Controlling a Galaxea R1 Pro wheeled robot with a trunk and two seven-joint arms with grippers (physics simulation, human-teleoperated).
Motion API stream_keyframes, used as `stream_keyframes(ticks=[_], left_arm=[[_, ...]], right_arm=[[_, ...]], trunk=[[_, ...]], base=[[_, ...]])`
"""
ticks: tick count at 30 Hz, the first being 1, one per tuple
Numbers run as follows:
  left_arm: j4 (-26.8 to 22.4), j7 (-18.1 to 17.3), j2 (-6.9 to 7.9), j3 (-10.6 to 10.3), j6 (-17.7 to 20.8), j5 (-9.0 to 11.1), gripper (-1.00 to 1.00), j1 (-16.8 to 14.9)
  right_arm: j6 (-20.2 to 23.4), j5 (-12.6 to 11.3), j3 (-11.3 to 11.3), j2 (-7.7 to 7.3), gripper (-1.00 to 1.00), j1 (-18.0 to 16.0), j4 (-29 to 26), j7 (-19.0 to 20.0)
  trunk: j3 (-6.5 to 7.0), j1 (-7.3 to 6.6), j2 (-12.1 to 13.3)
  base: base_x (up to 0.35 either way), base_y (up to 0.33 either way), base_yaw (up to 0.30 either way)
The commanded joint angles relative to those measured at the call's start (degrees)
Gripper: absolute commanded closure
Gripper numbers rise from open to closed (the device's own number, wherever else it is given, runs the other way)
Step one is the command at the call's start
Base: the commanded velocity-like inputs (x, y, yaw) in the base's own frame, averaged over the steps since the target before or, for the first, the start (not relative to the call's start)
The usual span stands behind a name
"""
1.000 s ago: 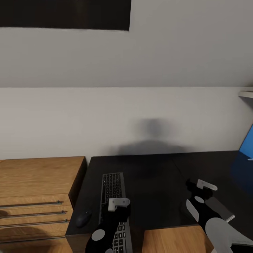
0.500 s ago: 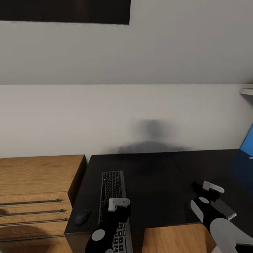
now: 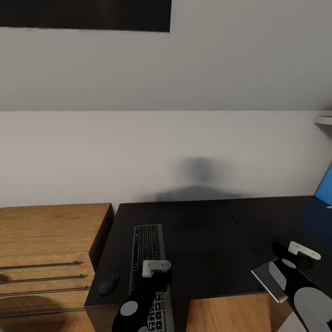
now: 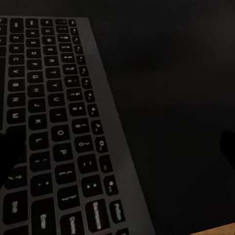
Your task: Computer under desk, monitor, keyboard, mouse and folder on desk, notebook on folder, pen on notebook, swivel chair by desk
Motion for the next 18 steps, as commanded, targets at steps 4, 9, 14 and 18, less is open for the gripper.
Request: stream_keyframes(ticks=[4, 9, 14, 18], left_arm=[[-0.1, 0.5, 0.02, -0.1, 0.1, 0.4, -1.0, -0.1], [-0.1, 0.5, 0.02, -0.1, 0.1, 0.4, -1.0, -0.1], [-0.1, 0.5, 0.01, -0.1, 0.1, 0.4, -1.0, -0.1], [0.0, 0.5, 0.01, -0.1, 0.1, 0.5, -1.0, -0.1]], right_arm=[[-0.1, -1.3, -0.6, -0.93, -1.0, 0.0, 0.7, 0.1], [3.3, -8.0, -1.7, -2.78, -1.0, 0.0, 1.1, 3.8], [6.2, -13.2, -1.9, -3.89, -1.0, 0.0, 1.1, 8.3], [6.8, -14.3, -2.0, -4.05, -1.0, 0.0, 1.1, 9.3]], trunk=[[-0.06, 0.0, 0.0], [-0.06, 0.0, 0.0], [-0.06, 0.0, 0.0], [-0.06, 0.0, 0.0]], base=[[0.0, 0.0, 0.0], [0.0, 0.0, 0.0], [0.0, 0.0, 0.0], [0.0, 0.0, 0.0]])
